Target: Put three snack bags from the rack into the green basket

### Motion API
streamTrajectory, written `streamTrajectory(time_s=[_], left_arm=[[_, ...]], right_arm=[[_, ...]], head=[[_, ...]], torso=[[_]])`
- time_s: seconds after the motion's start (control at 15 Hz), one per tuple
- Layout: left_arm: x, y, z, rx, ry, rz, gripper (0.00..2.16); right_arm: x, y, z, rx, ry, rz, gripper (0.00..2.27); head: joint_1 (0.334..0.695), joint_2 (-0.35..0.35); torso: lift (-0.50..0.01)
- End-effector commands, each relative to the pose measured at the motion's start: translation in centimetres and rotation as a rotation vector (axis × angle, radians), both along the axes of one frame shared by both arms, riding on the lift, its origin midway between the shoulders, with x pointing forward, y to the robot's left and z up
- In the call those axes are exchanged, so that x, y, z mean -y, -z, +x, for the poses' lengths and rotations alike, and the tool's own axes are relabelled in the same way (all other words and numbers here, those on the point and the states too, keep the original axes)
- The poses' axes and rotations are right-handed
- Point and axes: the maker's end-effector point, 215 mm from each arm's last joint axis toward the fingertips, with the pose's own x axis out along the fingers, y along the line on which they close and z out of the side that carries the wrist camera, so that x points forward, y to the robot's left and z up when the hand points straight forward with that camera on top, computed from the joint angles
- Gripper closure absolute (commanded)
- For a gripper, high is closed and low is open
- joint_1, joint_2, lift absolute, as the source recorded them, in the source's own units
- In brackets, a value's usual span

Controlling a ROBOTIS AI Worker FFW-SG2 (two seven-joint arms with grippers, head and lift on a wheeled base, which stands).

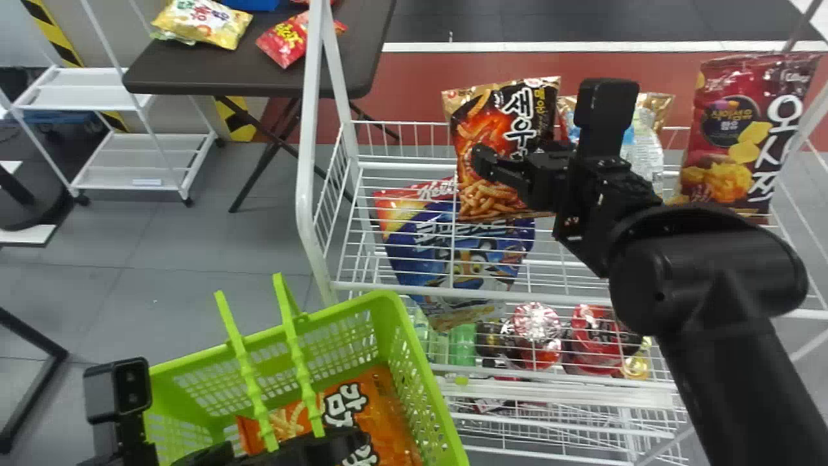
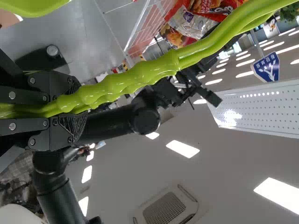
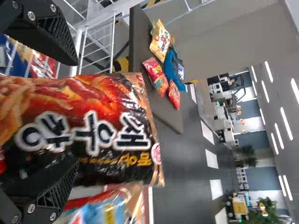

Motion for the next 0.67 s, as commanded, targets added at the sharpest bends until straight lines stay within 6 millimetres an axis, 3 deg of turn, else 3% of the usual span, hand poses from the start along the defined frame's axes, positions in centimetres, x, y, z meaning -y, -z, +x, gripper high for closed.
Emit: streamTrajectory(time_s=[0.0, 0.07, 0.13, 0.2, 0.27, 0.33, 0.6], left_arm=[[-0.4, 0.2, -0.1, -0.005, -0.004, -0.001, 2.15], [-0.8, 0.4, -0.1, -0.013, -0.01, -0.006, 2.15], [-1.1, 0.5, -0.1, -0.019, -0.016, -0.011, 2.15], [-1.3, 0.6, 0.0, -0.021, -0.017, -0.01, 2.15], [-1.3, 0.6, 0.2, -0.021, -0.019, -0.012, 2.15], [-1.4, 0.6, 0.3, -0.017, -0.02, -0.012, 2.15], [-1.4, 0.7, 0.3, -0.019, -0.02, -0.017, 2.15]], right_arm=[[-0.8, 1.3, 1.9, 0.001, -0.002, -0.146, 0.14], [-0.8, 1.9, 2.4, -0.011, -0.002, -0.173, 0.22], [-0.5, 2.7, 2.7, -0.027, -0.001, -0.185, 0.46], [-0.5, 2.9, 2.7, -0.032, -0.005, -0.184, 0.92], [-0.9, 3.1, 2.5, -0.04, -0.017, -0.164, 1.66], [-1.1, 3.3, 2.2, -0.049, -0.021, -0.158, 2.13], [-3.1, 1.0, 0.1, -0.045, -0.075, -0.058, 2.25]], head=[[0.695, 0.107], [0.695, 0.109], [0.695, 0.112], [0.695, 0.117], [0.695, 0.12], [0.695, 0.123], [0.695, 0.139]], torso=[[0.0], [0.0], [0.0], [0.0], [0.0], [0.0], [0.0]])
